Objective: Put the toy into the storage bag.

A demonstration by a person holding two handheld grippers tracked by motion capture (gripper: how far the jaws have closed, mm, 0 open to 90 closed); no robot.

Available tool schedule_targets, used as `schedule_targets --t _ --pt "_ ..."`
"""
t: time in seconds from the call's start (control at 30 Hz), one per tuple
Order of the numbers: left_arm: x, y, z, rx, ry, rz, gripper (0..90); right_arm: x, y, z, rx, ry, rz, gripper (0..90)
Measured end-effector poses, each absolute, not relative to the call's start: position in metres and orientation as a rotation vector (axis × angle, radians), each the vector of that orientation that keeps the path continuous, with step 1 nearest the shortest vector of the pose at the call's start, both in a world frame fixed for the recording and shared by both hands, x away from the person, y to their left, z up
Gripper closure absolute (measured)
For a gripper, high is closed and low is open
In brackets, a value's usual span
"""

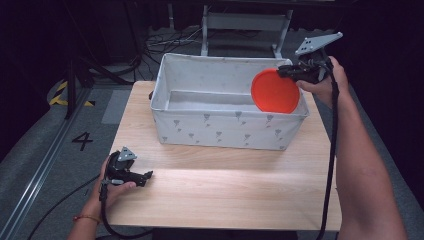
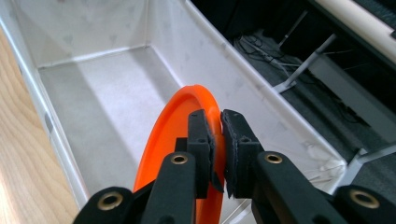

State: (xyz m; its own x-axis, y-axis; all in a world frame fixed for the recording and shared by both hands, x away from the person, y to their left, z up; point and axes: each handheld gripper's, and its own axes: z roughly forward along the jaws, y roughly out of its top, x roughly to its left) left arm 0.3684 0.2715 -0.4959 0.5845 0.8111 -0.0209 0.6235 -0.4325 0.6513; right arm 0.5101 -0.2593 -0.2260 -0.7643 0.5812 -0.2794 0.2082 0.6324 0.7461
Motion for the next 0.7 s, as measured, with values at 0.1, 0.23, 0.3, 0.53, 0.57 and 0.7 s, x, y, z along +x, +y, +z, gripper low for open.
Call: schedule_targets --t 0.1,0.23,0.3,0.53,0.57,0.7 --pt "0.368 0.271 -0.496 2.197 1.134 0.395 0.2 0.511 -0.256 -0.242 0.584 2.392 0.952 82.5" --pt "0.369 0.272 -0.496 2.197 1.131 0.396 0.2 0.508 -0.253 -0.252 0.522 2.438 0.931 82.3" --pt "0.369 0.272 -0.496 2.197 1.131 0.397 0.2 0.508 -0.251 -0.257 0.499 2.466 0.907 82.3" --pt "0.369 0.272 -0.496 2.198 1.131 0.396 0.2 0.510 -0.245 -0.273 0.397 2.594 0.820 82.2" --pt "0.369 0.271 -0.496 2.196 1.133 0.395 0.2 0.510 -0.244 -0.275 0.377 2.608 0.802 82.2" --pt "0.369 0.271 -0.496 2.200 1.130 0.397 0.2 0.512 -0.243 -0.280 0.347 2.668 0.775 82.0"
